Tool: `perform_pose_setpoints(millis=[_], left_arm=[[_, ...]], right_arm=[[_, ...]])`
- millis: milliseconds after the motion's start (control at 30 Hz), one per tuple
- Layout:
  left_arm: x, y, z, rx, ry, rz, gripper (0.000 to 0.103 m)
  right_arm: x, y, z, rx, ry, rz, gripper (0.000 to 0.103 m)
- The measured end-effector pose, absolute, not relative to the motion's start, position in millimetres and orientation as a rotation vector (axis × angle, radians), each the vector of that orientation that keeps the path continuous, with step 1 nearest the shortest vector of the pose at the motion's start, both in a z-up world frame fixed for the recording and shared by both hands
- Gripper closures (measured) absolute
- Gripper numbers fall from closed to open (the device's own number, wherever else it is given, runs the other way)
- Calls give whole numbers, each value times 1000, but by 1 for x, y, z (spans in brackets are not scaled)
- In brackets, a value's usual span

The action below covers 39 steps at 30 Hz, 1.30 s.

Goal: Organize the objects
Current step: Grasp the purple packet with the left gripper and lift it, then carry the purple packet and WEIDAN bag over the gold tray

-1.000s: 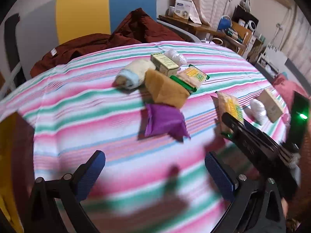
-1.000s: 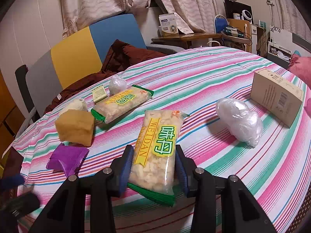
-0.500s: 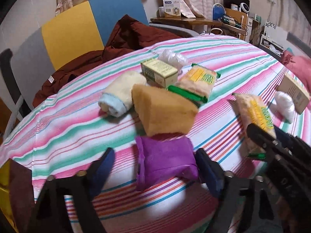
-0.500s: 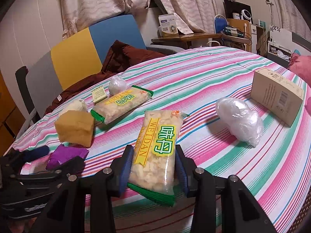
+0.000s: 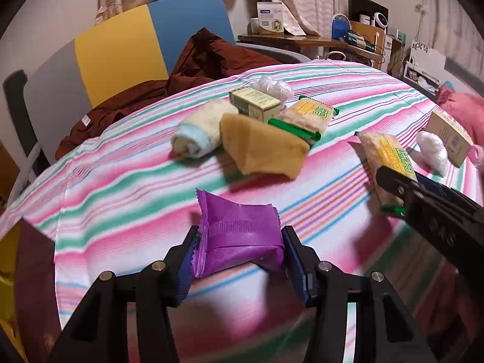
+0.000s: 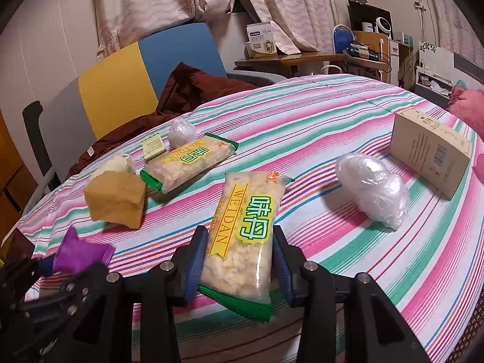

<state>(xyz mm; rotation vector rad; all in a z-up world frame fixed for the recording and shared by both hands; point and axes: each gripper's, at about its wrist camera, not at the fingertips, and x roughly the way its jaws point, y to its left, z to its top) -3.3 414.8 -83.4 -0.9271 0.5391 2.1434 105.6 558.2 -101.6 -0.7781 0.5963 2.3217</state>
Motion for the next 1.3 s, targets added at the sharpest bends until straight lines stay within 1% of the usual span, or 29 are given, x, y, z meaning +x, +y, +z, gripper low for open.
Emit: perform_pose_setpoints(millis=[400,533,667,700,767,967,1133,1167,1200,1233,1267,1300], left_arm=[[29,366,-83,-947,463,2140,50],[37,344,-78,-995,372,2129,51],[48,326,-68,-984,310,2113,51],[52,322,-65,-973,304,2109,51],[59,315,-59,-954,294,2099,57],[70,285,-43,-941,208,2087,57],[70,283,-49,-960,246,2073,56],[69,285,-50,-971,242,2071,46],[66,286,-52,-986,230,2073,23],[64,287,-53,-999,219,2077,12],[61,290,-55,-1005,206,2086,3],[60,293,-56,-1003,209,2094,3]], right_arm=[[103,556,-101,-788,565,2309,61],[102,554,-100,-792,544,2298,61],[101,554,-100,-795,528,2287,61],[101,554,-100,-796,524,2285,61],[100,553,-99,-798,514,2281,61],[98,550,-99,-806,477,2266,61],[97,547,-98,-812,447,2253,61],[97,547,-98,-813,443,2252,61],[97,547,-98,-814,442,2251,61],[97,547,-98,-815,441,2251,61],[97,547,-98,-815,440,2251,61],[97,547,-98,-815,441,2251,61]])
